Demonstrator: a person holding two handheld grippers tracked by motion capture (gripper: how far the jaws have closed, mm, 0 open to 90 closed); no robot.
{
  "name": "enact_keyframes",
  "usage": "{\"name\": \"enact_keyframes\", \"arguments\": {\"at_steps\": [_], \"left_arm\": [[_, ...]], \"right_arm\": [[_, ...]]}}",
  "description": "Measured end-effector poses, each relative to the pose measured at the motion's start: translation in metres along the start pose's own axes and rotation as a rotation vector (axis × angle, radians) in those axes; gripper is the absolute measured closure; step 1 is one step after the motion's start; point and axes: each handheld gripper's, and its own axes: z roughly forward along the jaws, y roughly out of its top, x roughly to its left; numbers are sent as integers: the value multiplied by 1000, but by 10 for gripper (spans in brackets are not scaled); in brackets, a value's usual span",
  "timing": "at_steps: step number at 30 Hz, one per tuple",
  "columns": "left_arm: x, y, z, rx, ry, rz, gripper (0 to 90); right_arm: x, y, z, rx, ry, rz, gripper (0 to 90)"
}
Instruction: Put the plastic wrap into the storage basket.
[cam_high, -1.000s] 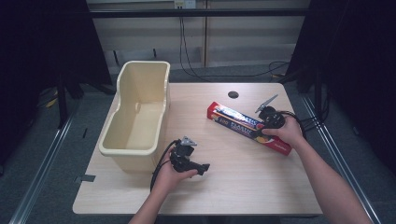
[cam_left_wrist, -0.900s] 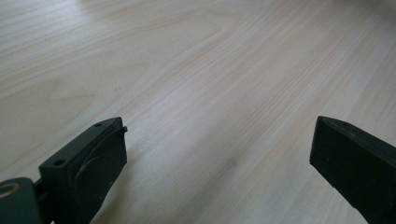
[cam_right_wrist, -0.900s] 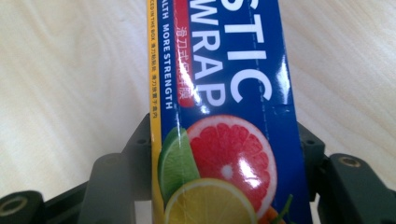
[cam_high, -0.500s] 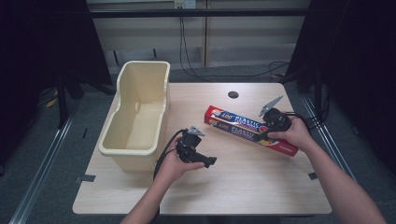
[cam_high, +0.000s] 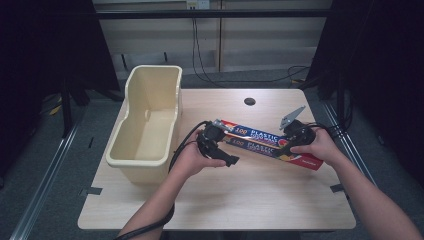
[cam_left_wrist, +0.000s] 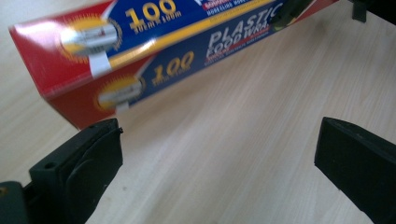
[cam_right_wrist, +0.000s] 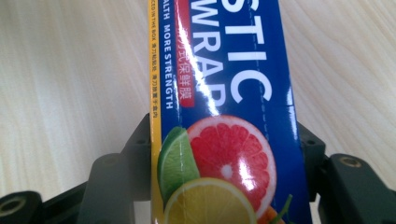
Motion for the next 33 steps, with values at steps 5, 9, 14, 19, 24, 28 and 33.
{"name": "enact_keyframes", "arguments": {"at_steps": [5, 9, 14, 19, 24, 28, 33], "left_arm": [[1, 16, 0, 23, 17, 65, 21], [0, 27, 7, 31, 27, 102, 28], [-1, 39, 14, 44, 24, 150, 28], [2, 45, 21, 81, 1, 172, 31], [-2, 51, 31, 119, -23, 198, 37], [-6, 55, 38, 137, -45, 206, 40], [-8, 58, 43, 174, -65, 212, 56]], "right_arm": [[4, 1, 0, -6, 13, -46, 424], [11, 3, 0, -1, 30, -102, 424], [15, 7, -1, -1, 53, -154, 423], [19, 10, -2, 4, 64, -196, 423], [22, 12, -2, 2, 73, -224, 422], [24, 14, -3, 3, 77, -244, 422], [26, 15, -5, -6, 89, -268, 420]]}}
